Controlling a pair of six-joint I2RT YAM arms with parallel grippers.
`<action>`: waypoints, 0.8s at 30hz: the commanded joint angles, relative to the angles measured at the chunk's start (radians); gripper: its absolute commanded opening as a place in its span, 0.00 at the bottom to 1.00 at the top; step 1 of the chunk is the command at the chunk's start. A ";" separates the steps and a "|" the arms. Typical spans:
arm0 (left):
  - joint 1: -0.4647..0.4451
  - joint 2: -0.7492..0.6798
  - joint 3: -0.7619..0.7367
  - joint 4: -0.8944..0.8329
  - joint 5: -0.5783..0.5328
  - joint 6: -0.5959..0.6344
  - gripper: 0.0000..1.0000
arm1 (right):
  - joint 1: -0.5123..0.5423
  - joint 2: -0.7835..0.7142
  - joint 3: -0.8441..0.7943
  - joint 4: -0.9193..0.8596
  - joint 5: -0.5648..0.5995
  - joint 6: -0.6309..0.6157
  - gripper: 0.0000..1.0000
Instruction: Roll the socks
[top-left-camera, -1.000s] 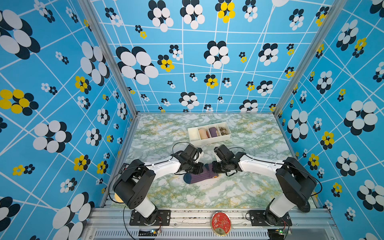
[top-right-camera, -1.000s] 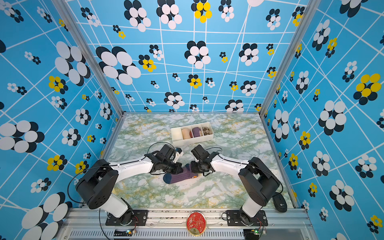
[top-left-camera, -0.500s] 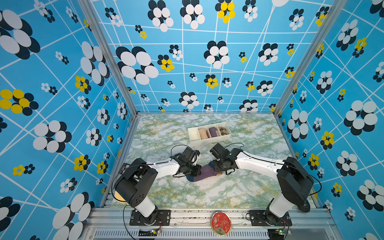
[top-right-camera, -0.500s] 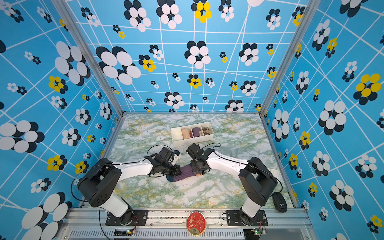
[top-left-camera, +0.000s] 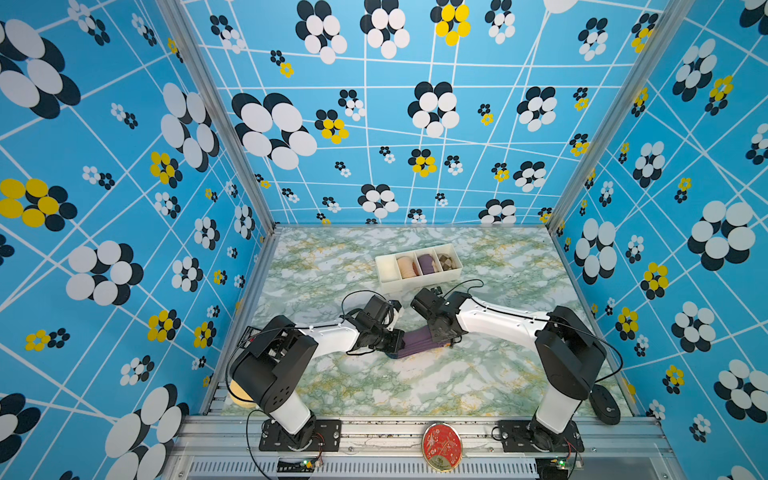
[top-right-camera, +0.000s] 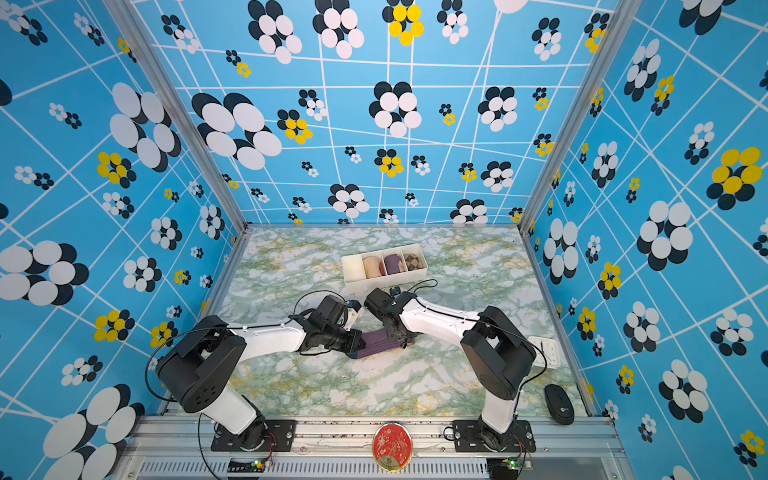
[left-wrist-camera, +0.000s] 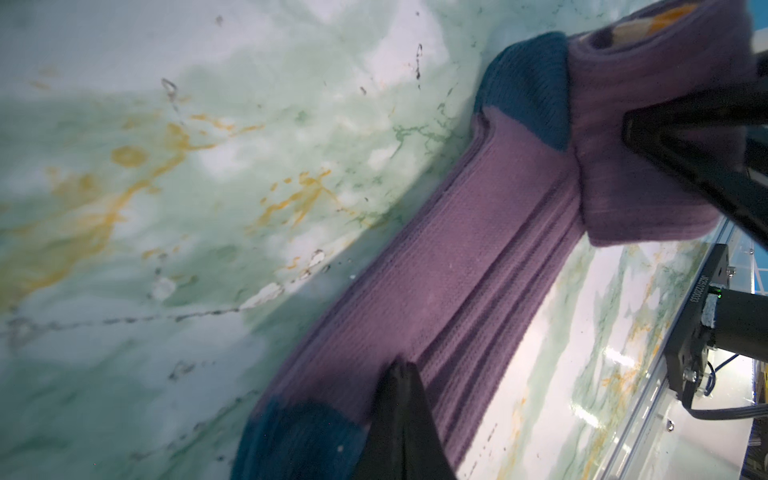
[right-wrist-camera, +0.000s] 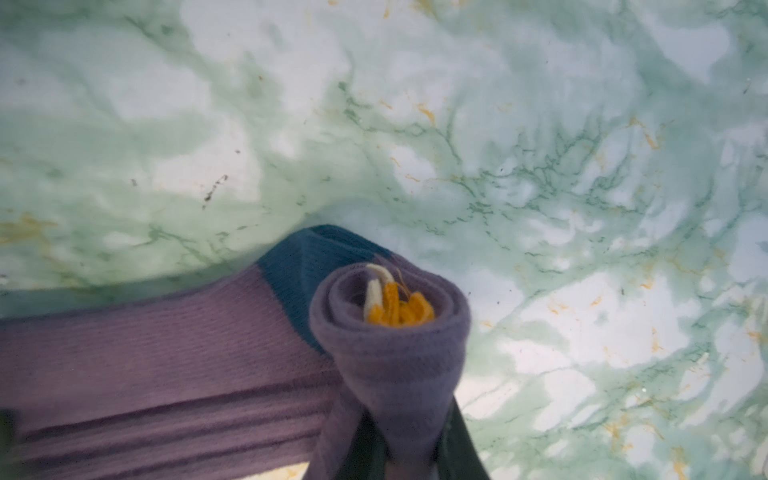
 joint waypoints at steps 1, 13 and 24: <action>0.006 0.038 -0.031 -0.077 -0.026 -0.008 0.00 | 0.013 0.041 0.044 -0.090 0.094 0.012 0.03; 0.008 -0.123 -0.026 -0.140 0.029 -0.022 0.00 | 0.048 0.116 0.106 -0.092 0.071 0.024 0.09; 0.061 -0.360 -0.078 -0.227 0.020 -0.026 0.00 | 0.071 0.160 0.155 -0.179 0.160 0.050 0.09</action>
